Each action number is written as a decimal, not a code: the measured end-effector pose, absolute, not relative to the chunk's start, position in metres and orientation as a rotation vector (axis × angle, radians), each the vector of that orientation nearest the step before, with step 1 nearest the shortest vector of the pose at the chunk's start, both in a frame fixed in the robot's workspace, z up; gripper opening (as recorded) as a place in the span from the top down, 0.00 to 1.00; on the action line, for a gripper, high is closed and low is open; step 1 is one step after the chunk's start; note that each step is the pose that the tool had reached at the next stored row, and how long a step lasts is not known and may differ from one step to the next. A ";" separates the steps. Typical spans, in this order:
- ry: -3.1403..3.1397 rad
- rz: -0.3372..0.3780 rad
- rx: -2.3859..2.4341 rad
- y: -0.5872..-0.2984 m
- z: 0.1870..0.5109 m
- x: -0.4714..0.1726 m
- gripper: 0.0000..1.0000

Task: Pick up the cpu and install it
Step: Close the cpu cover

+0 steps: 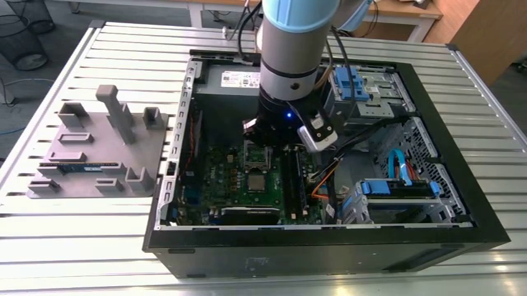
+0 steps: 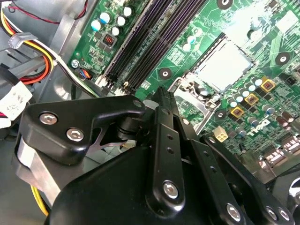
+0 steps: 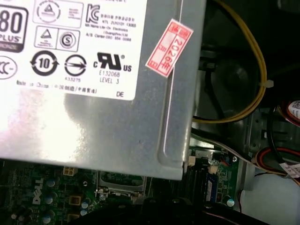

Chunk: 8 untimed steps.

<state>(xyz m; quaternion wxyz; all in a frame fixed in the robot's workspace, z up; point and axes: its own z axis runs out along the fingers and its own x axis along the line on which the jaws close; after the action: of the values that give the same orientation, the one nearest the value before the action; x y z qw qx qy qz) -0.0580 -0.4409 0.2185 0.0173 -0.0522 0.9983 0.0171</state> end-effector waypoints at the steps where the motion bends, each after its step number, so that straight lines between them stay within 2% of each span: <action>1: 3.102 0.053 -0.163 -0.440 0.218 -0.058 0.89; 8: 3.100 0.054 -0.199 -0.437 0.217 -0.055 0.89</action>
<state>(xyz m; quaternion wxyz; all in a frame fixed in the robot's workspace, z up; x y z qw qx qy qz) -0.0547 -0.4366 0.2175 0.0172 -0.0639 0.9977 0.0174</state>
